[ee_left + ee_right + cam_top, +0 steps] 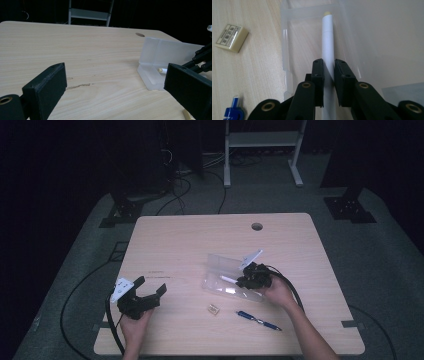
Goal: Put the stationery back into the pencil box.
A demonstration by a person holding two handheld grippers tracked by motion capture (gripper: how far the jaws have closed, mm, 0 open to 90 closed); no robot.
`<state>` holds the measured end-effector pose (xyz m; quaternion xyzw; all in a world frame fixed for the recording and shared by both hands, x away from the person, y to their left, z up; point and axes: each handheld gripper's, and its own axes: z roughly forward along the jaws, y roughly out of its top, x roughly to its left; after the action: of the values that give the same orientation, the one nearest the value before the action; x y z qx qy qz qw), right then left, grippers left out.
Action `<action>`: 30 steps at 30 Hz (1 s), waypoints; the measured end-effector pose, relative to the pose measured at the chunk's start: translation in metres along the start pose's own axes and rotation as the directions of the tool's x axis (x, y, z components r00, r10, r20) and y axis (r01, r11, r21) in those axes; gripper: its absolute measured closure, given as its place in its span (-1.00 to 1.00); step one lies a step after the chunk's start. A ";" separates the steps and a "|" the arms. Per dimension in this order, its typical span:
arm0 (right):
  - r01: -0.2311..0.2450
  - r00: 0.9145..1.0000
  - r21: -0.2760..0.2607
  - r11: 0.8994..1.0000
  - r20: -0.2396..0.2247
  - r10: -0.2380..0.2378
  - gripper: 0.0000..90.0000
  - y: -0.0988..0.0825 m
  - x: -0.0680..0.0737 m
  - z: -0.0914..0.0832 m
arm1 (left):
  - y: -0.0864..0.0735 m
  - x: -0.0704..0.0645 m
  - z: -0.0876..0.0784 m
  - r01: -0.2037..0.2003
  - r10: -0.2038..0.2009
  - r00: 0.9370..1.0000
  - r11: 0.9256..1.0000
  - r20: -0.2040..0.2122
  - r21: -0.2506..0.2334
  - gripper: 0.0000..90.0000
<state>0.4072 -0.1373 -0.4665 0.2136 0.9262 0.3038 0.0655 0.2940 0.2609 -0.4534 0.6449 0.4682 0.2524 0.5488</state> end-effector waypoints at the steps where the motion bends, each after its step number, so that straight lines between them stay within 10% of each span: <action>1: -0.003 1.000 0.004 1.000 0.004 0.003 0.73 0.000 0.000 0.001 | 0.000 0.000 0.000 0.000 0.000 1.000 1.000 0.000 0.000 -0.92; 30: -0.035 0.999 -0.049 0.998 0.000 0.035 0.56 -0.005 0.002 -0.012 | 0.000 0.000 0.000 -0.003 0.003 1.000 1.000 -0.001 -0.001 -0.92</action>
<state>0.4008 -0.1462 -0.4597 0.2284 0.9145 0.3275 0.0660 0.2936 0.2609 -0.4530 0.6451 0.4675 0.2537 0.5485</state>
